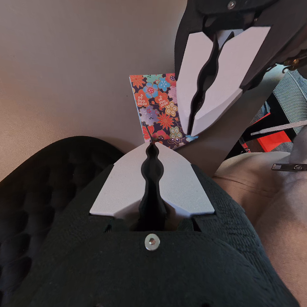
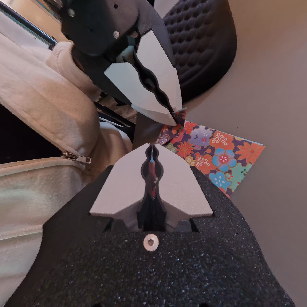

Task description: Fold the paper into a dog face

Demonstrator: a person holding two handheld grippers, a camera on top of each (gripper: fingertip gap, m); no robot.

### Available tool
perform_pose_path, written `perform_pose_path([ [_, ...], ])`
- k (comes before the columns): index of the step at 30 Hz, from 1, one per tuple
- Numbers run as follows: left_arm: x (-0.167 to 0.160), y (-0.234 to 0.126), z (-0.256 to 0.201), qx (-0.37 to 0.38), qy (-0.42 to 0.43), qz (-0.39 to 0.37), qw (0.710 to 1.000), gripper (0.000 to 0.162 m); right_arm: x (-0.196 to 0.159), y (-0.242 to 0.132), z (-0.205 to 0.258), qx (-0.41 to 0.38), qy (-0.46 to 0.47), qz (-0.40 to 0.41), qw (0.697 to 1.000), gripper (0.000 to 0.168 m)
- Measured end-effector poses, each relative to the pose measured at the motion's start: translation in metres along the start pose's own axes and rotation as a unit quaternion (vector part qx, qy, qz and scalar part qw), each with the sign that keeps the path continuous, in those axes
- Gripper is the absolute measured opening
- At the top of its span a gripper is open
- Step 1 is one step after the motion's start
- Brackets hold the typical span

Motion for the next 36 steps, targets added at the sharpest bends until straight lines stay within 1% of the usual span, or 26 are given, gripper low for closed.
perform_pose_path([
  [2, 0.0, 0.0, 0.0, -0.001, 0.002, 0.0, 1.0, 0.001, 0.004, 0.0, 0.003, 0.008, -0.006, 0.014, 1.0, 0.001],
  [5, 0.0, 0.0, 0.0, -0.001, 0.004, -0.001, 1.0, 0.001, 0.012, 0.005, 0.008, 0.01, -0.041, 0.064, 0.997, 0.0],
  [7, 0.0, 0.0, -0.001, 0.001, 0.006, -0.001, 1.0, 0.001, 0.013, 0.01, 0.0, 0.004, -0.041, 0.099, 0.994, 0.0],
  [8, 0.0, 0.0, -0.001, 0.002, 0.007, -0.002, 1.0, 0.001, 0.012, 0.013, -0.002, 0.015, -0.04, 0.109, 0.993, 0.0],
  [12, 0.0, 0.001, -0.002, 0.001, 0.009, -0.002, 1.0, 0.001, 0.011, 0.018, -0.007, 0.038, -0.028, 0.124, 0.991, 0.0],
  [16, 0.001, 0.001, -0.002, -0.001, 0.008, -0.003, 1.0, 0.001, 0.01, 0.019, -0.011, 0.057, -0.006, 0.118, 0.991, 0.0],
  [23, 0.001, -0.002, -0.001, -0.013, -0.013, -0.012, 1.0, 0.0, 0.009, 0.019, -0.011, 0.052, -0.008, 0.116, 0.992, 0.0],
  [25, 0.002, -0.005, 0.001, -0.02, -0.032, -0.018, 0.999, 0.004, 0.009, 0.019, -0.01, 0.047, -0.012, 0.114, 0.992, 0.0],
  [27, 0.002, -0.011, 0.004, -0.012, -0.046, -0.031, 0.998, 0.01, 0.009, 0.019, -0.01, 0.047, -0.011, 0.114, 0.992, 0.0],
  [30, 0.004, -0.021, 0.009, 0.03, -0.045, -0.051, 0.997, 0.024, 0.009, 0.019, -0.01, 0.044, -0.013, 0.112, 0.993, 0.0],
  [32, 0.008, -0.031, 0.012, 0.109, -0.019, -0.069, 0.991, 0.041, 0.008, 0.019, -0.01, 0.042, -0.012, 0.11, 0.993, 0.0],
  [33, 0.01, -0.035, 0.009, 0.155, 0.019, -0.071, 0.985, 0.041, 0.008, 0.019, -0.01, 0.04, -0.013, 0.109, 0.993, 0.0],
  [34, 0.013, -0.035, 0.001, 0.185, 0.075, -0.069, 0.978, 0.039, 0.008, 0.019, -0.009, 0.039, -0.013, 0.108, 0.993, 0.0],
  [35, 0.014, -0.032, -0.014, 0.189, 0.141, -0.064, 0.97, 0.023, 0.008, 0.019, -0.009, 0.039, -0.013, 0.108, 0.993, 0.0],
  [36, 0.014, -0.025, -0.028, 0.177, 0.193, -0.053, 0.963, 0.012, 0.008, 0.019, -0.009, 0.038, -0.013, 0.107, 0.993, 0.0],
])
Point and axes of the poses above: each gripper's, where its closed fingertips meet, y out along the fingers, x out of its top, z = x × y across the jaws, the point moved 7 cm from there along -y, back along the fingers, and after that the axes turned 9 degrees about z, right-handed, at the moved point
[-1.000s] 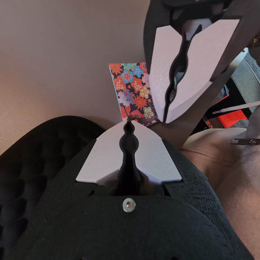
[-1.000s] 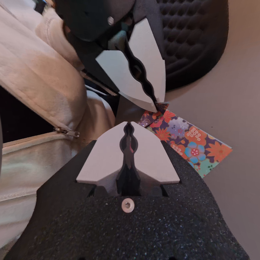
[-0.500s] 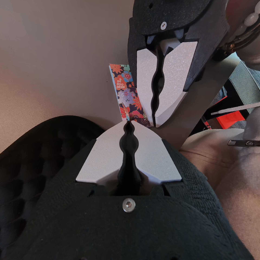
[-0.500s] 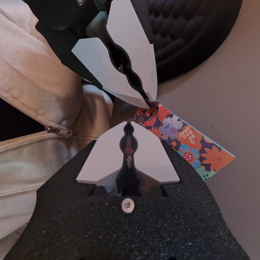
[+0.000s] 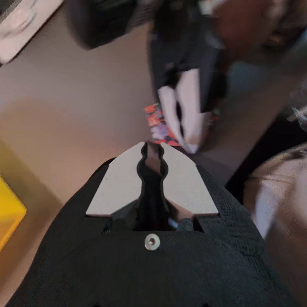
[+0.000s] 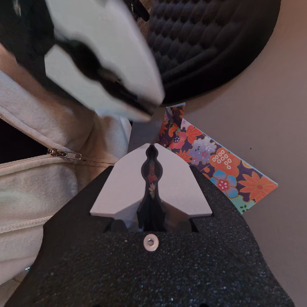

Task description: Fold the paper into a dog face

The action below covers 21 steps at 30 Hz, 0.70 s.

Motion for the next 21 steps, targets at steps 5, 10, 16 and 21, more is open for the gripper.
perform_pose_path([
  [5, -0.005, 0.018, -0.018, -0.066, 0.01, 0.032, 0.997, 0.0, 0.0, 0.0, 0.0, -0.004, -0.004, -0.002, 1.0, 0.0],
  [10, -0.014, 0.02, -0.026, -0.071, 0.055, 0.045, 0.995, 0.0, 0.0, 0.0, 0.0, -0.005, -0.006, -0.001, 1.0, 0.0],
  [16, -0.015, 0.02, -0.027, -0.05, 0.066, 0.044, 0.996, 0.0, 0.0, 0.0, 0.001, -0.01, -0.008, -0.003, 1.0, 0.0],
  [21, -0.019, 0.02, -0.011, 0.001, 0.015, 0.077, 0.997, 0.001, 0.0, 0.0, 0.0, -0.008, -0.008, -0.003, 1.0, 0.0],
])
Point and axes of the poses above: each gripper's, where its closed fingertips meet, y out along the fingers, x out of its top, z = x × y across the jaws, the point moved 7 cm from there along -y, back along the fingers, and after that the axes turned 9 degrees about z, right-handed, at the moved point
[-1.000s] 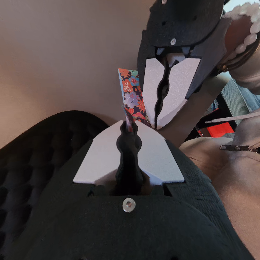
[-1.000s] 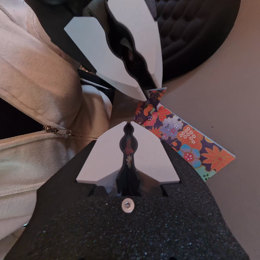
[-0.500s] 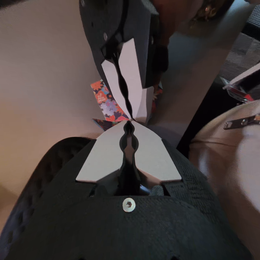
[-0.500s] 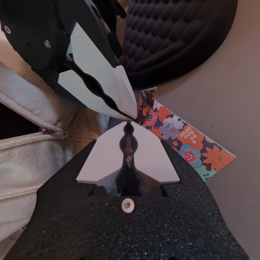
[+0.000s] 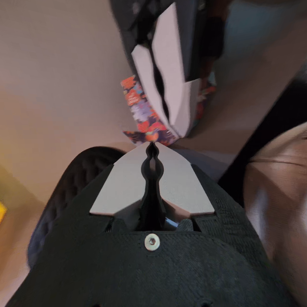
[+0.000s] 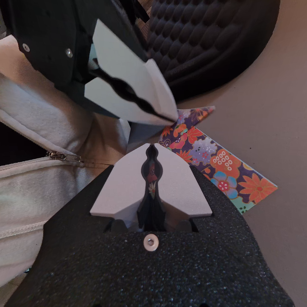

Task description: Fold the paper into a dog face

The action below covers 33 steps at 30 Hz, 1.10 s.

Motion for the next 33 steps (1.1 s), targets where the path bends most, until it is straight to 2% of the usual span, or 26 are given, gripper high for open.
perform_pose_path([
  [3, -0.003, -0.003, 0.007, 0.017, 0.008, 0.018, 1.0, 0.001, 0.0, 0.0, 0.0, 0.001, 0.001, 0.0, 1.0, 0.0],
  [6, 0.011, -0.013, -0.007, -0.001, 0.059, -0.057, 0.997, 0.0, 0.0, 0.0, 0.0, 0.003, 0.002, 0.0, 1.0, 0.0],
  [9, 0.005, 0.0, -0.013, 0.008, 0.085, -0.015, 0.996, 0.001, 0.0, 0.0, 0.0, 0.001, 0.001, -0.001, 1.0, 0.0],
  [14, 0.003, -0.001, -0.011, -0.012, 0.049, -0.011, 0.999, 0.001, 0.0, 0.0, 0.0, -0.004, -0.003, -0.001, 1.0, 0.0],
  [17, -0.005, -0.001, 0.006, 0.043, 0.039, 0.019, 0.998, 0.001, -0.001, 0.0, 0.001, -0.007, -0.006, -0.002, 1.0, 0.0],
  [19, -0.01, -0.003, 0.012, 0.047, 0.039, 0.03, 0.998, 0.002, -0.001, 0.0, 0.001, -0.008, -0.008, -0.001, 1.0, 0.0],
  [21, -0.007, -0.003, 0.011, 0.061, 0.077, 0.033, 0.995, 0.001, -0.004, -0.003, 0.0, -0.005, -0.006, 0.001, 1.0, 0.0],
  [24, 0.013, -0.011, 0.004, 0.041, 0.07, -0.059, 0.995, 0.0, -0.011, -0.01, -0.002, -0.003, 0.0, 0.0, 1.0, 0.0],
  [26, 0.025, -0.009, -0.005, 0.013, 0.076, -0.084, 0.993, 0.0, -0.016, -0.014, -0.002, -0.003, 0.01, -0.004, 1.0, 0.0],
  [29, 0.019, 0.011, -0.005, 0.015, 0.087, -0.027, 0.996, 0.0, -0.019, -0.016, -0.001, -0.011, 0.018, -0.004, 1.0, 0.0],
  [31, 0.019, 0.011, -0.003, -0.007, 0.08, -0.024, 0.996, 0.0, -0.019, -0.016, -0.001, -0.012, 0.02, -0.001, 1.0, 0.0],
  [33, 0.018, 0.01, -0.004, 0.0, 0.109, -0.021, 0.994, 0.0, -0.019, -0.016, -0.001, -0.009, 0.023, -0.001, 1.0, 0.0],
])
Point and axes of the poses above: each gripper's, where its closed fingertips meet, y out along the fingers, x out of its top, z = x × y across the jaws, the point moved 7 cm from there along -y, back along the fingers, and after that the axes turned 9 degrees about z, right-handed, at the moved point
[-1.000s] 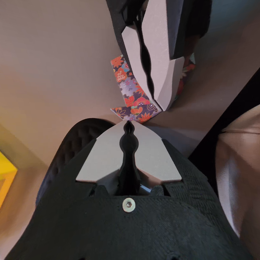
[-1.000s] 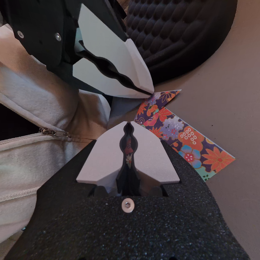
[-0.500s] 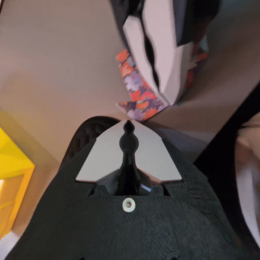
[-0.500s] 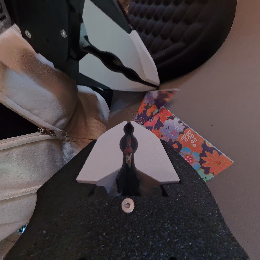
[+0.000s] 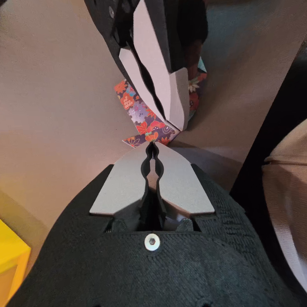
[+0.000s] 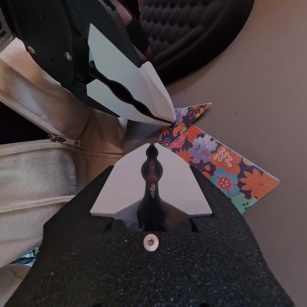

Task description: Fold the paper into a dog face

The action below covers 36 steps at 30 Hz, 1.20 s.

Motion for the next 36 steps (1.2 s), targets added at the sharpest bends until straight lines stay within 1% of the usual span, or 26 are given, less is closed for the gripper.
perform_pose_path([
  [2, -0.005, -0.001, 0.002, 0.04, 0.05, 0.019, 0.998, 0.001, -0.001, 0.0, 0.0, 0.002, 0.001, -0.006, 1.0, 0.0],
  [4, -0.019, -0.002, 0.013, 0.117, 0.087, 0.053, 0.988, 0.0, -0.001, 0.0, 0.0, 0.002, 0.001, -0.01, 1.0, 0.0],
  [5, -0.019, -0.004, 0.011, 0.127, 0.1, 0.034, 0.986, 0.0, -0.001, 0.0, 0.0, 0.001, 0.001, -0.01, 1.0, 0.0],
  [7, -0.007, -0.012, -0.001, 0.155, 0.142, -0.05, 0.976, 0.0, -0.001, 0.0, 0.0, 0.002, 0.002, -0.008, 1.0, 0.0],
  [8, -0.002, -0.013, -0.006, 0.163, 0.161, -0.064, 0.971, 0.0, -0.001, 0.0, 0.0, 0.005, 0.003, -0.008, 1.0, 0.0],
  [11, -0.001, -0.001, -0.006, 0.157, 0.187, -0.057, 0.968, 0.0, -0.002, -0.003, -0.003, 0.016, 0.004, -0.002, 1.0, 0.0],
  [14, 0.004, 0.008, 0.005, 0.199, 0.219, -0.067, 0.953, 0.0, -0.003, -0.015, -0.013, 0.019, 0.012, -0.009, 1.0, 0.0],
  [17, 0.014, 0.014, 0.021, 0.245, 0.253, -0.075, 0.933, 0.0, -0.009, -0.036, -0.029, 0.017, 0.031, -0.021, 0.999, 0.0],
  [19, 0.02, 0.023, 0.029, 0.246, 0.294, -0.073, 0.921, 0.0, -0.013, -0.051, -0.039, 0.012, 0.047, -0.036, 0.998, 0.0],
  [22, 0.033, 0.039, 0.033, 0.24, 0.354, -0.103, 0.898, 0.0, -0.018, -0.066, -0.051, 0.013, 0.065, -0.052, 0.996, 0.0],
  [25, 0.045, 0.051, 0.037, 0.246, 0.407, -0.104, 0.874, 0.0, -0.018, -0.067, -0.052, 0.015, 0.068, -0.049, 0.996, 0.0],
  [26, 0.047, 0.055, 0.034, 0.233, 0.431, -0.095, 0.867, 0.0, -0.018, -0.067, -0.052, 0.015, 0.069, -0.05, 0.996, 0.0],
  [29, 0.048, 0.058, 0.032, 0.228, 0.487, -0.068, 0.84, 0.0, -0.018, -0.067, -0.052, 0.013, 0.068, -0.054, 0.996, 0.0],
  [32, 0.049, 0.057, 0.033, 0.205, 0.511, -0.057, 0.833, 0.0, -0.019, -0.067, -0.052, 0.014, 0.067, -0.054, 0.996, 0.0],
  [34, 0.047, 0.057, 0.033, 0.212, 0.529, -0.056, 0.82, 0.0, -0.019, -0.067, -0.052, 0.014, 0.067, -0.054, 0.996, 0.0],
  [36, 0.039, 0.056, 0.04, 0.215, 0.529, -0.044, 0.82, 0.0, -0.019, -0.067, -0.052, 0.013, 0.067, -0.056, 0.996, 0.0],
])
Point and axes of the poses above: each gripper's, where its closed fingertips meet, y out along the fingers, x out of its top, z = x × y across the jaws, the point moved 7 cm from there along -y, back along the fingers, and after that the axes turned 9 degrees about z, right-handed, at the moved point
